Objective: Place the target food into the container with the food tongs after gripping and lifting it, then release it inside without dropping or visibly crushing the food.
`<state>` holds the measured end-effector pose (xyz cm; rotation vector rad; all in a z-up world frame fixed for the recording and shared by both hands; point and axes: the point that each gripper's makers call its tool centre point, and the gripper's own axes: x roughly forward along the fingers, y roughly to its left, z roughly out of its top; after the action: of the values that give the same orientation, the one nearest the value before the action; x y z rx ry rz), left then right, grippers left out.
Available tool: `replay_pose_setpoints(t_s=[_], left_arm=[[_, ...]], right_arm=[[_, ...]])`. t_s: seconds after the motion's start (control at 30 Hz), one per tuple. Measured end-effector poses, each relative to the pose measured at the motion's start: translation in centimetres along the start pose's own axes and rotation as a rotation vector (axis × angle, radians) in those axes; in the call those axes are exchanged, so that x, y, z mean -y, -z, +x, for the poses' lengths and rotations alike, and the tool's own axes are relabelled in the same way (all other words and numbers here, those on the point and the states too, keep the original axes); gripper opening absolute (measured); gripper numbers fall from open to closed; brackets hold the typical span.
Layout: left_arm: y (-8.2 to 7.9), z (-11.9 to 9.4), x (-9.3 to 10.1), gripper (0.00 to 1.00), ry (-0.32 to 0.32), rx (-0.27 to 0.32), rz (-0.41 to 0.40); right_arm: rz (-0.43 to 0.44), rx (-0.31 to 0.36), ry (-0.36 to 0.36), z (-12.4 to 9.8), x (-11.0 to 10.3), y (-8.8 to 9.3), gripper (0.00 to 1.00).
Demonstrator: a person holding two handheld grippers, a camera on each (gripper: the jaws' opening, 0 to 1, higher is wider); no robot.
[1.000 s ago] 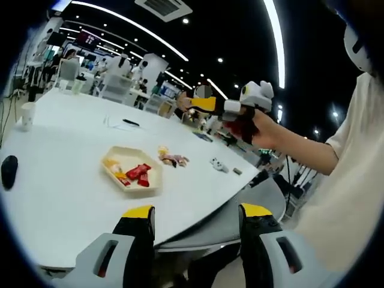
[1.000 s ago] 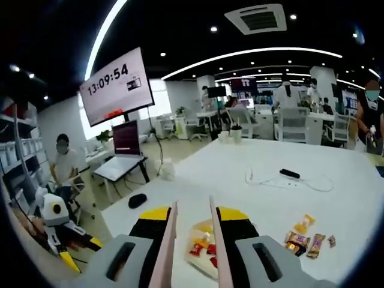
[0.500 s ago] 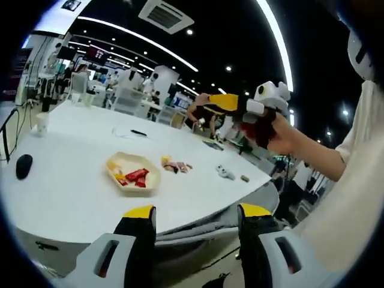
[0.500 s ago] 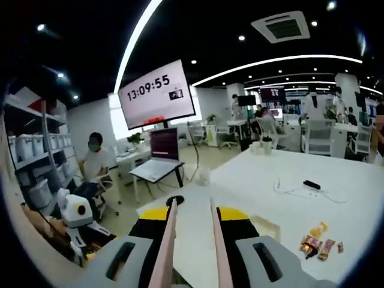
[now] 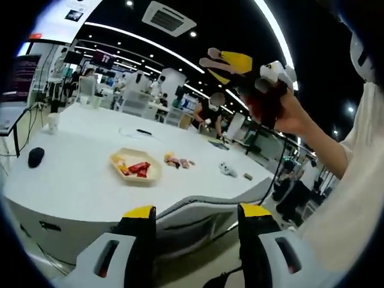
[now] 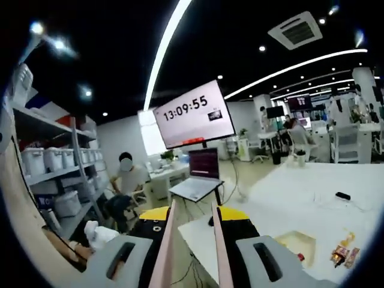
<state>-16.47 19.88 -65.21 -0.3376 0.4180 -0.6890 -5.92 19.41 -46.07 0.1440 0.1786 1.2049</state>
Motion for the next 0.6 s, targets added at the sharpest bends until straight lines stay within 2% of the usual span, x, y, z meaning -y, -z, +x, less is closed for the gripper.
replay_pose_setpoints(t_s=[0.23,0.37,0.53,0.6], left_arm=[[-0.8,-0.1,-0.9,0.54,-0.022,0.02,-0.004],[-1.6,0.4,-2.0,0.54,-0.03,0.028,-0.006],[-2.7,1.0,-3.2,0.54,-0.038,0.042,-0.011],[-3.1,1.3,-3.7,0.54,-0.041,0.046,-0.014]], right_arm=[[-0.055,0.004,-0.099,3.8,-2.1,-2.4,0.29],[-0.083,0.029,-0.148,6.2,-3.1,-4.5,0.29],[-0.117,0.043,-0.183,8.7,-3.5,-5.9,0.3],[-0.13,0.053,-0.194,10.2,-3.0,-6.4,0.3]])
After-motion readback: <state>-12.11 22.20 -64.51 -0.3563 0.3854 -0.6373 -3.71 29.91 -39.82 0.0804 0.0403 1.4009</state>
